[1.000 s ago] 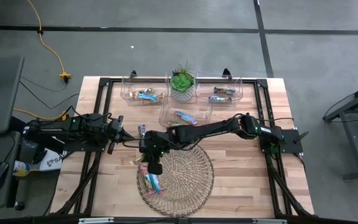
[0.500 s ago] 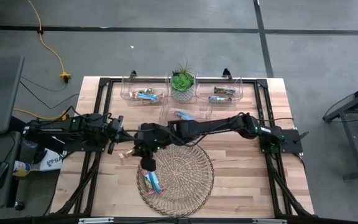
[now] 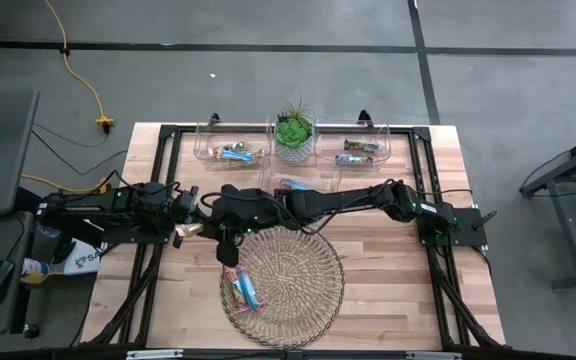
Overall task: Pick and place Granola Bars by type
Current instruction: Put the yellow granola bar into the top left transparent bin
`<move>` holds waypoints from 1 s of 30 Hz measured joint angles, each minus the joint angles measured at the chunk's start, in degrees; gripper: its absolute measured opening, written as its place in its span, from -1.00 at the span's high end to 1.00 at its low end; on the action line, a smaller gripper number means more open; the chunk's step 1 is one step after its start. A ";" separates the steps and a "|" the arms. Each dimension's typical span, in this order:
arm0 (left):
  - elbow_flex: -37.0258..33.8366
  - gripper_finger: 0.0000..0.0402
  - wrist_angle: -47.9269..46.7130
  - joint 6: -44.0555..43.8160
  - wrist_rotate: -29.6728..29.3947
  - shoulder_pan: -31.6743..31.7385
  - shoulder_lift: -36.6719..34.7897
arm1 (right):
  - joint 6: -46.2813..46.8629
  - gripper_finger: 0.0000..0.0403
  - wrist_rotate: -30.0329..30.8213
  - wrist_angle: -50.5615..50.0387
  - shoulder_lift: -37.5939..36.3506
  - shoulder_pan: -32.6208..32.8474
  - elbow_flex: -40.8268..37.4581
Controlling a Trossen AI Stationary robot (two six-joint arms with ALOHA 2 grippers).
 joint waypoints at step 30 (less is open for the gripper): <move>0.00 1.00 -0.36 0.00 -0.04 0.00 0.00 | -8.92 0.58 19.69 -8.23 -14.86 -7.58 0.02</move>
